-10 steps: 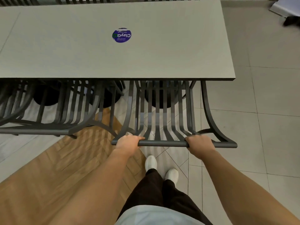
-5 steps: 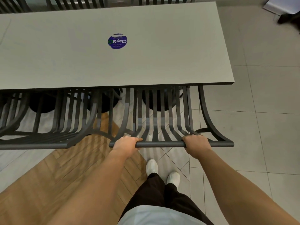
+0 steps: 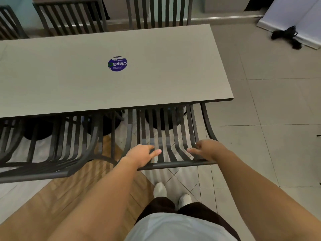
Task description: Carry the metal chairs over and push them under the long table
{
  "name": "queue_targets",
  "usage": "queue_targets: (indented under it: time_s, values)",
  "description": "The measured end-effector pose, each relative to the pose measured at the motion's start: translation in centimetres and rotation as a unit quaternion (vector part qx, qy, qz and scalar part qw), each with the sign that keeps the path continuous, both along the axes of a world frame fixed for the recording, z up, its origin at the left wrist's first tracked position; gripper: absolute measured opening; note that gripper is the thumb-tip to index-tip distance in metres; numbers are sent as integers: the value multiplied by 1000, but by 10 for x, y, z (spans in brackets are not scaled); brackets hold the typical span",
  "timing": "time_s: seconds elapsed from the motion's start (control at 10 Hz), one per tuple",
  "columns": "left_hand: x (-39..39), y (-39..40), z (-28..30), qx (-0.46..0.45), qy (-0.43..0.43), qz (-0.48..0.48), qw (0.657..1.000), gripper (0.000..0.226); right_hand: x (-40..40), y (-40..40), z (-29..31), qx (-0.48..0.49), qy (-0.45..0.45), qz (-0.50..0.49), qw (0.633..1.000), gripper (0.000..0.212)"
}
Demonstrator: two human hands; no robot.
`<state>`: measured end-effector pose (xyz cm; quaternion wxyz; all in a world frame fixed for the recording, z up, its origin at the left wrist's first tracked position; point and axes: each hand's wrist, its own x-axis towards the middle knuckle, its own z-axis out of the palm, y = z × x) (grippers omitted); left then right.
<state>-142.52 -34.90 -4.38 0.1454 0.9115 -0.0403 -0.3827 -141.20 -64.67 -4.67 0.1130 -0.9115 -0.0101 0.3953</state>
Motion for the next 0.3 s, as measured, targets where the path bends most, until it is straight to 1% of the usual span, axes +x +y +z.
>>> queue_targets:
  time_s: [0.1,0.2,0.3]
  values:
    - [23,-23,14,-7,-43,1,999,65,19,-18,11,-18,-39,-10,999,70]
    - [43,-50,26,-20,-88,-9,996,48,41,-39,19,-26,-60,-12,998,60]
    - [71,-84,40,-29,-146,-6,989,42,65,-61,33,-22,-106,-13,994,52]
